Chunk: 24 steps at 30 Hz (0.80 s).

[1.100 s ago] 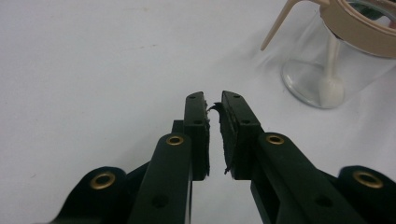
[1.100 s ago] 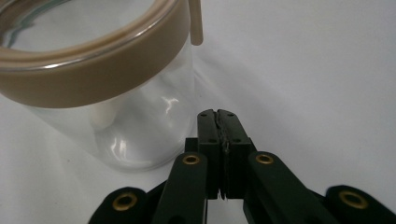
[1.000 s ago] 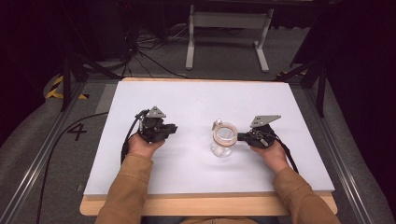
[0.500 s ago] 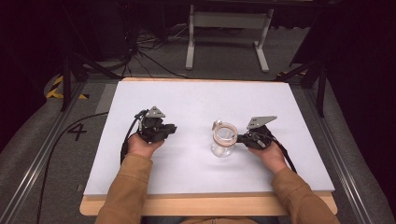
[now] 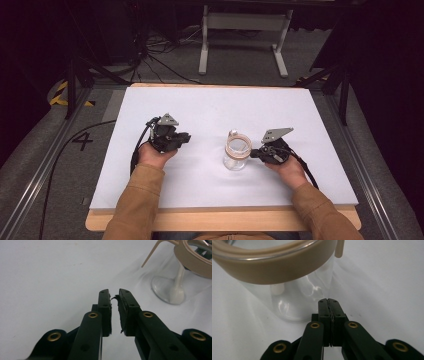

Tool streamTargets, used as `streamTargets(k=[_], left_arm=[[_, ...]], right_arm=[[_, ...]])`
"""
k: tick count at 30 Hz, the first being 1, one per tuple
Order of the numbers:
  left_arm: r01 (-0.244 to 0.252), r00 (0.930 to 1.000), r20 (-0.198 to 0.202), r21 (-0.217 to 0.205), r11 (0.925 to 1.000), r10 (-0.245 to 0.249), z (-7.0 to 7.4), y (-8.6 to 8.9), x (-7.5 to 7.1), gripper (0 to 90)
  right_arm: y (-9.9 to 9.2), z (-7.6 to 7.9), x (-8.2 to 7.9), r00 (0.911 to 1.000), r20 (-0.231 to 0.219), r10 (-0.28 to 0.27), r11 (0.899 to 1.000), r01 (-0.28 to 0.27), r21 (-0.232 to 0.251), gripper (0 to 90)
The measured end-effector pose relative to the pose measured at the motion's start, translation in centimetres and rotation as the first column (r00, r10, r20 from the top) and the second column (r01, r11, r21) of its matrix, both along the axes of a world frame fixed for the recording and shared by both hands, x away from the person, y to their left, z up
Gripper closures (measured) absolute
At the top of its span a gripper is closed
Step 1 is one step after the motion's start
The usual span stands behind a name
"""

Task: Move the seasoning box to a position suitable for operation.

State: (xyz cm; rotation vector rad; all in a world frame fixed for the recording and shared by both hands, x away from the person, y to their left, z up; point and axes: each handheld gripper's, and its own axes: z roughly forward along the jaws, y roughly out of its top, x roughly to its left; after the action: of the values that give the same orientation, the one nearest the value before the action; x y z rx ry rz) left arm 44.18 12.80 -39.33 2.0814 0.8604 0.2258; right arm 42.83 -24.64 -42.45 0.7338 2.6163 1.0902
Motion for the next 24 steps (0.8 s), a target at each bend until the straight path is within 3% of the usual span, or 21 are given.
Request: streamTargets(k=[5, 17, 20, 24], left_arm=[[0.014, 0.9999, -0.005, -0.024, 0.9996, -0.014, 0.0, -0.6, 0.4, 80.7], [0.054, 0.9985, 0.003, -0.02, 0.9983, -0.054, 0.2, -1.5, 0.8, 83.0], [0.062, 0.998, 0.005, -0.03, 0.9976, -0.062, 0.5, -1.7, 0.8, 83.0], [0.089, 0.9961, 0.009, -0.054, 0.9946, -0.088, 0.9, -1.9, 0.7, 83.5]], right_arm=[[0.3, -0.2, -0.7, 0.9999, -0.002, 0.017, 1.0, -0.017, -0.009, 89.6], [1.2, -0.4, -1.9, 0.999, 0.0, 0.045, 0.999, -0.045, -0.021, 89.5], [1.0, -0.4, -1.9, 0.9988, 0.001, 0.049, 0.999, -0.049, -0.01, 85.7], [-0.2, 0.1, -1.8, 0.9997, 0.013, 0.021, 1.0, -0.021, 0.0, 88.3]])
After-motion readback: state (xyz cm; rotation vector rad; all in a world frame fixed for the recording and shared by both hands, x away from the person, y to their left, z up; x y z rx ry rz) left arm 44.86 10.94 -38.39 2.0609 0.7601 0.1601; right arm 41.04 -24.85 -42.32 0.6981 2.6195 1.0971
